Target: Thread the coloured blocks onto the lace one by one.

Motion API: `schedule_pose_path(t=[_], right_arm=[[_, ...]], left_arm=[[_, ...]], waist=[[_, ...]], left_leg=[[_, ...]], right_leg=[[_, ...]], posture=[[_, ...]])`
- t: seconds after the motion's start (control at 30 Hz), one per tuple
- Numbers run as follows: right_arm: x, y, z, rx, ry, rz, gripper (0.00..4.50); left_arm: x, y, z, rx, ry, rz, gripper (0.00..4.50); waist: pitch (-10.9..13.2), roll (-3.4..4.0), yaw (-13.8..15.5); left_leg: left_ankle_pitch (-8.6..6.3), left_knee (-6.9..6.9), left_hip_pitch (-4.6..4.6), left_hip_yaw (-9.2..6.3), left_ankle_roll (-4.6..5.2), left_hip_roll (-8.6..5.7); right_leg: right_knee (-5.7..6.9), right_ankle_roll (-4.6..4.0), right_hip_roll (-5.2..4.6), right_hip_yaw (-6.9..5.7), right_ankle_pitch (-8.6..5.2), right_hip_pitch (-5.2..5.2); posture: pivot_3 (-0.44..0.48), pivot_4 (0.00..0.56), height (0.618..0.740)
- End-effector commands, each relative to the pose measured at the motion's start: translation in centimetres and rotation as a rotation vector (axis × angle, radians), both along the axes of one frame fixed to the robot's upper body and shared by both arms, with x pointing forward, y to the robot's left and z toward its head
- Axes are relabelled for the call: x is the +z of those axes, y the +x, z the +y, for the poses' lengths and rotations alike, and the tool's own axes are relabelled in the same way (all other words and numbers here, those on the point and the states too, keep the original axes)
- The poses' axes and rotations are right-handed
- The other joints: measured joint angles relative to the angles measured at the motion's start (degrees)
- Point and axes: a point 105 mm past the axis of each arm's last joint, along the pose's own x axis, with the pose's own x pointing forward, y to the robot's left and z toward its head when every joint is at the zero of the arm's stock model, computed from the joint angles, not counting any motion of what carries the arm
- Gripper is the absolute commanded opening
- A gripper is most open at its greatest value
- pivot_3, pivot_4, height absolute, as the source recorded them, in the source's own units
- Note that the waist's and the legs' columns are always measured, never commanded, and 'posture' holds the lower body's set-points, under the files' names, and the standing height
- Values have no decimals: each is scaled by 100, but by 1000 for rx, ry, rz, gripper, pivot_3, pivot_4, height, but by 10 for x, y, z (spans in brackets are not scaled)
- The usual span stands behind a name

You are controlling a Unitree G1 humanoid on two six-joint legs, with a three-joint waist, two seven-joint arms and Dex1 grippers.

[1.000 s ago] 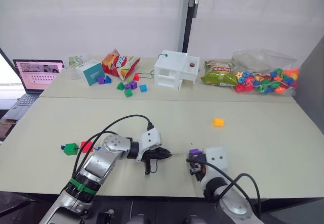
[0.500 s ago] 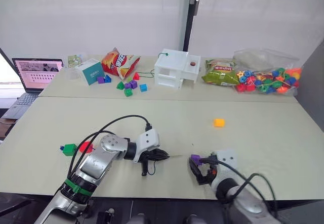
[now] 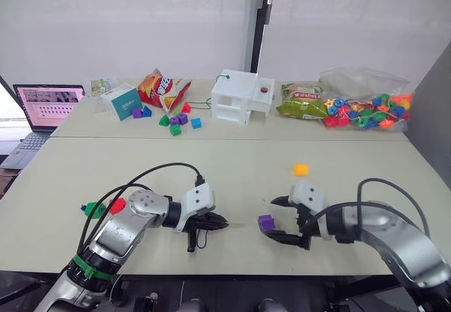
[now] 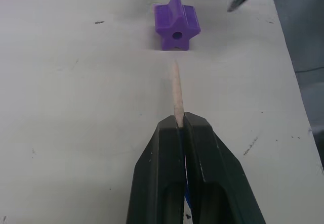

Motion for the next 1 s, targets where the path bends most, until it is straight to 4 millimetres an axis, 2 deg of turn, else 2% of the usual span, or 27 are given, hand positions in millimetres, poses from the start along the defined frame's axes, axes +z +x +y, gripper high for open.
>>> schedule_pose_path(t=[0.03, 0.27, 0.37, 0.6, 0.8, 1.0], right_arm=[[-7, 4, 2, 150, -70, -78, 4463], [-21, 14, 1, 279, -100, -72, 4463], [-23, 21, -1, 276, -110, -77, 3639], [-26, 24, -2, 257, -94, -77, 1301], [-28, 19, 1, 252, -102, -68, 1284], [-31, 17, -2, 226, -128, -54, 1284]], left_arm=[[12, -4, -4, -11, -11, -33, 0], [13, -9, -13, -19, -19, -22, 0], [12, -9, -16, -22, -18, -19, 0], [11, 0, -31, 2, -3, -59, 0], [12, 8, -36, 27, 20, -87, 0], [7, 9, -31, 21, 81, -99, 0]], waist=[[0, 0, 11], [0, 0, 24], [0, 0, 24], [0, 0, 63], [0, 0, 74], [0, 0, 81]], left_leg=[[0, 0, -1, 0, 1, 0], [-1, 2, 0, 1, 1, 1], [-1, 2, 3, 1, 0, 1], [0, 3, 3, 0, 0, -1], [0, 3, 4, 0, -1, 0], [0, 3, 5, 0, -1, -1]], right_leg=[[0, 0, -1, 0, 0, 0], [1, 2, -2, 1, 2, 1], [2, 2, -2, 2, 2, 1], [4, 2, -5, 2, 2, 2], [7, 2, -3, 4, 3, 2], [7, 2, -3, 5, 3, 2]], posture=[[0, 150, 740], [0, 150, 740], [0, 150, 740], [0, 150, 740], [0, 150, 740], [0, 150, 740]])
